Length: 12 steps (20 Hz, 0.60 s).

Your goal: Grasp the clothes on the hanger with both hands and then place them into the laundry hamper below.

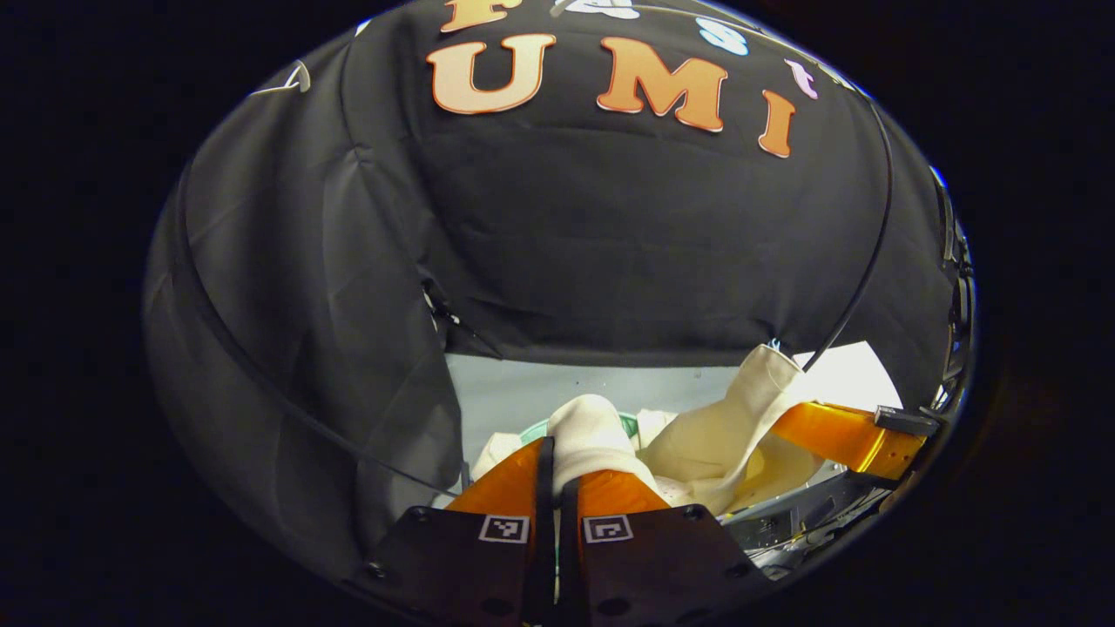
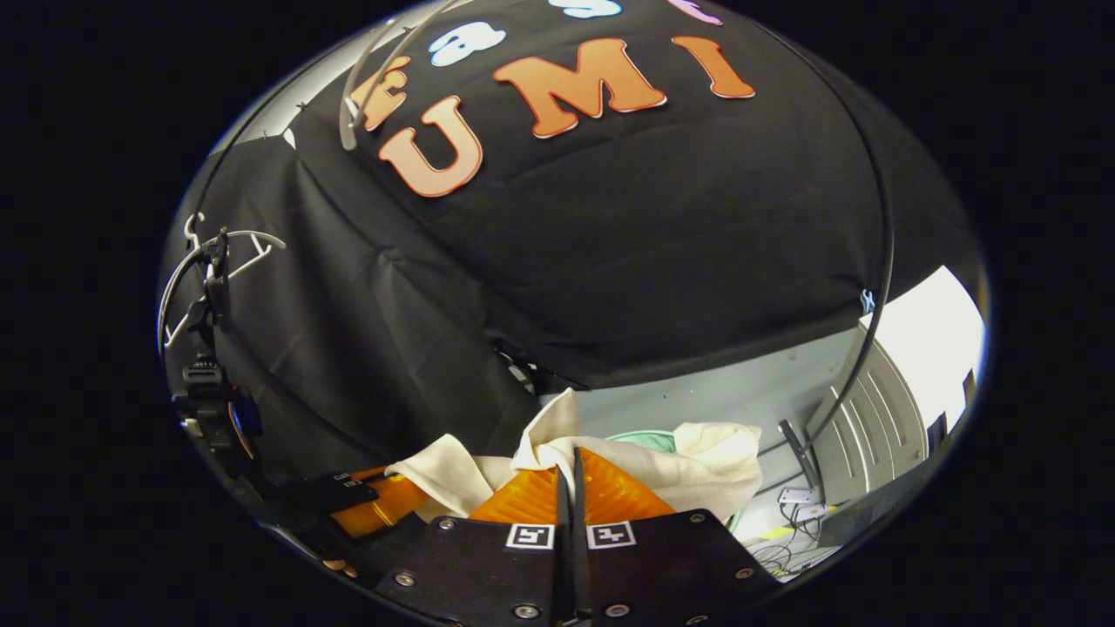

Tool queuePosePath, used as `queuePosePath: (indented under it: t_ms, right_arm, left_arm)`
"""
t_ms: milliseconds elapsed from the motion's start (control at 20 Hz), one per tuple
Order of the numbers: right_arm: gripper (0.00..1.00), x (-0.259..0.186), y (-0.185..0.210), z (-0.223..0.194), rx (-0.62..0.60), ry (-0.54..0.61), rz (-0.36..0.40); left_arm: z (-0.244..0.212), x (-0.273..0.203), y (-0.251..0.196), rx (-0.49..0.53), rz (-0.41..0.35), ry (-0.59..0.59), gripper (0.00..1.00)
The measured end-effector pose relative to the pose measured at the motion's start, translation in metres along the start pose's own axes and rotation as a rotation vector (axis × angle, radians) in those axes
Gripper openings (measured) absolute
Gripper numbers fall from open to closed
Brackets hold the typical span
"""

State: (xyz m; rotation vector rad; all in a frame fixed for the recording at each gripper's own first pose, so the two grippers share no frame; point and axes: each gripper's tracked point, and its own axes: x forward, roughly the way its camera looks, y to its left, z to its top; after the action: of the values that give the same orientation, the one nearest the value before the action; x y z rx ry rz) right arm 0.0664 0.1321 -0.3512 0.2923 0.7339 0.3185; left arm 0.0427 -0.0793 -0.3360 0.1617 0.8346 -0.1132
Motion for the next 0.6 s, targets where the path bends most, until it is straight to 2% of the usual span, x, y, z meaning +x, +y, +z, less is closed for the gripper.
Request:
queuePosePath:
  t_ms: [150, 250, 350, 400, 500, 550, 600]
  right_arm:
    - [0.01, 0.008, -0.018, -0.024, -0.022, 0.064, -0.064]
    - [0.04, 0.012, -0.028, -0.034, -0.049, 0.103, -0.103]
    - [0.06, 0.011, -0.034, -0.039, -0.081, 0.133, -0.135]
    - [0.09, 0.010, -0.039, -0.049, -0.091, 0.146, -0.151]
    - [0.10, 0.010, -0.041, -0.059, -0.096, 0.165, -0.175]
    - [0.11, 0.010, -0.040, -0.060, -0.093, 0.173, -0.179]
    - [0.12, 0.010, -0.040, -0.063, -0.091, 0.183, -0.182]
  left_arm:
    - [-0.028, 0.007, 0.006, -0.011, 0.006, 0.100, 0.07]
    - [-0.039, 0.010, 0.012, -0.031, 0.019, 0.141, 0.10]
    - [-0.047, 0.010, 0.017, -0.051, 0.028, 0.167, 0.13]
    - [-0.048, 0.010, 0.021, -0.058, 0.033, 0.172, 0.18]
    - [-0.054, 0.012, 0.022, -0.077, 0.031, 0.195, 0.19]
    - [-0.053, 0.011, 0.024, -0.080, 0.036, 0.189, 0.16]
    - [-0.049, 0.012, 0.027, -0.077, 0.046, 0.181, 0.23]
